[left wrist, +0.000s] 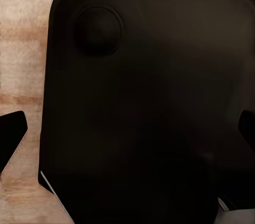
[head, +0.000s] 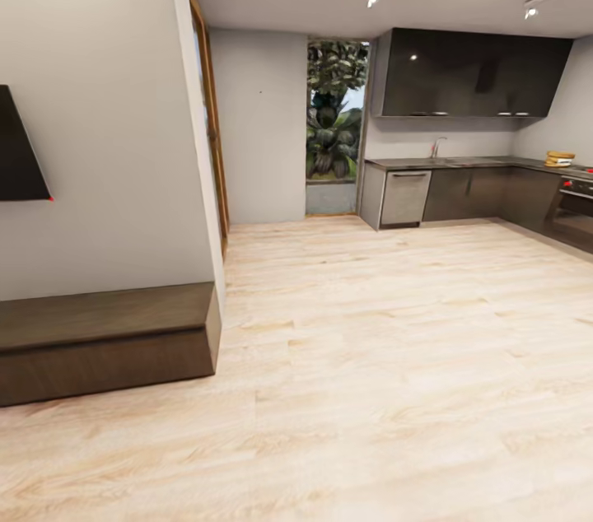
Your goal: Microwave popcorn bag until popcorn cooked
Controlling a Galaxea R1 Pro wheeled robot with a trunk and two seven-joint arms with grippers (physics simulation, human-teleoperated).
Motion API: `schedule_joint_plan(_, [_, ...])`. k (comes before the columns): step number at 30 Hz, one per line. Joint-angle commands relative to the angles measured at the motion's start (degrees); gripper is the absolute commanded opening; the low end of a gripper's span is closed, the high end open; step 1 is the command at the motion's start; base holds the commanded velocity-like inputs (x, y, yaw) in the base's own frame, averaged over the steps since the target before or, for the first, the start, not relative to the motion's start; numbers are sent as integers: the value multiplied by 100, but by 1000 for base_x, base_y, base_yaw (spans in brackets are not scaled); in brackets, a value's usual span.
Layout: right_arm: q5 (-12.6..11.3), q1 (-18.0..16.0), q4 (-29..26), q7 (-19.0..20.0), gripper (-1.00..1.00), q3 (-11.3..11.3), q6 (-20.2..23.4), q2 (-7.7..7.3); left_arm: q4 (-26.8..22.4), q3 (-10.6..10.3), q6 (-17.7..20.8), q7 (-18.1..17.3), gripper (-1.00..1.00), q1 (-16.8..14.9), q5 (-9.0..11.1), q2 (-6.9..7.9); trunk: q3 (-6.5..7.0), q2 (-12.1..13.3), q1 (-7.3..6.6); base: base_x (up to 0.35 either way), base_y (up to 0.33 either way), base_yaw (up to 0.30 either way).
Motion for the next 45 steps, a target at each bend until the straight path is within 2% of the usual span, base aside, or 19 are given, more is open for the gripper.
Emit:
schedule_joint_plan(1, [5,-2,6,-6,100,0,-28,-1,-6,-1,-8,2,100,1,41,-1,-4,-2,3,326,0,0])
schedule_joint_plan(38, [15,-2,7,-5,100,-17,-53,2,-6,16,-63,2,100,1,19,-2,-4,-2,3,326,0,0])
schedule_joint_plan(45, [4,-2,7,-6,100,-19,-53,2,-6,17,-66,2,100,1,15,-1,-4,-2,3,49,0,-161])
